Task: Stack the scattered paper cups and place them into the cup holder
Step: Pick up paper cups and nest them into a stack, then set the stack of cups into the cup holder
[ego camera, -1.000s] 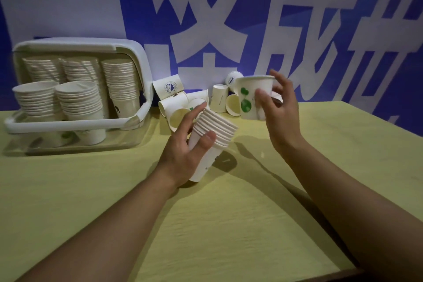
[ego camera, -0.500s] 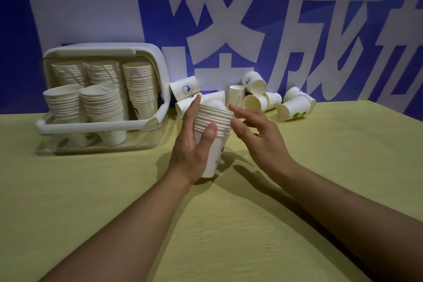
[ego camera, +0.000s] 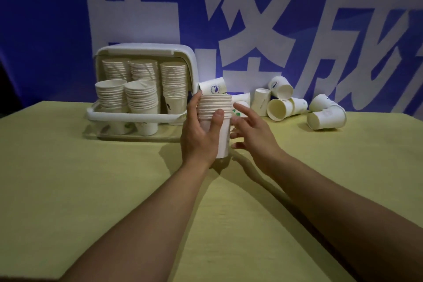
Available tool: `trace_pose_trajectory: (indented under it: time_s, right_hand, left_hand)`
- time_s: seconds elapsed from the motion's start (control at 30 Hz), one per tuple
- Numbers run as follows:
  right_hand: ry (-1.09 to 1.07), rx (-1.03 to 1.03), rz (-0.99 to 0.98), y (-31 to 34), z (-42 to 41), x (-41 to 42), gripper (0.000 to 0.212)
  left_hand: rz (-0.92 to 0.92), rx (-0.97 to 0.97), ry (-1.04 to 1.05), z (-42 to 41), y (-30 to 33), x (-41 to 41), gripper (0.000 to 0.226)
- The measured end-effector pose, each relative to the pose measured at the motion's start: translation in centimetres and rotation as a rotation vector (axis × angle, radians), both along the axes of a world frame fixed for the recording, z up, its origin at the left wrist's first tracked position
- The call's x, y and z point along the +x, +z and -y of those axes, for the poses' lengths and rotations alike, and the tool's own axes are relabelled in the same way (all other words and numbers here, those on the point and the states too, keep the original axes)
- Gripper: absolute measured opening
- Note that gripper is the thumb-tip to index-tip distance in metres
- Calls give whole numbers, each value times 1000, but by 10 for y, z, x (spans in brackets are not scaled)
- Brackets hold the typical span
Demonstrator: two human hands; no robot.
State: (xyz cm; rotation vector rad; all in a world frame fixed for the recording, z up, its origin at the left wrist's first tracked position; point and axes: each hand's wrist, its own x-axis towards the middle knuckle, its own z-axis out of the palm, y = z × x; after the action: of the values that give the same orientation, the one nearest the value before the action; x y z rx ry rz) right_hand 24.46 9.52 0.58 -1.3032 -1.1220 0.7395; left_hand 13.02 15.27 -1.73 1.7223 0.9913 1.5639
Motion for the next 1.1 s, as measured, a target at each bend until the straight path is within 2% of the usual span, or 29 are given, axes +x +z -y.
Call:
trace_pose_trajectory:
  time_s: [0.17, 0.27, 0.37, 0.47, 0.63, 0.87, 1.03, 1.1]
  right_hand:
    - [13, -65, 3, -25, 5, 2, 32]
    - [50, -78, 83, -25, 6, 5, 28]
    - [60, -78, 168, -26, 5, 2, 25]
    - [68, -71, 173, -25, 5, 1, 24]
    - [71, -76, 187, -26, 3, 2, 22]
    - [98, -73, 206, -27, 2, 4, 20]
    - [113, -72, 250, -28, 2, 6, 20]
    - [114, -77, 274, -28, 2, 7, 20]
  left_hand:
    - [76, -11, 62, -3, 2, -14, 57]
    - [125, -46, 170, -4, 10, -27, 55]
    - [155, 4, 230, -16, 33, -39, 59]
    - [138, 91, 272, -33, 57, -46, 64]
    - [122, 146, 335, -59, 61, -52, 65]
    - [19, 130, 391, -70, 51, -45, 67]
    - [-242, 7, 493, -74, 33, -42, 55]
    - [-320, 21, 561, -73, 22, -41, 52]
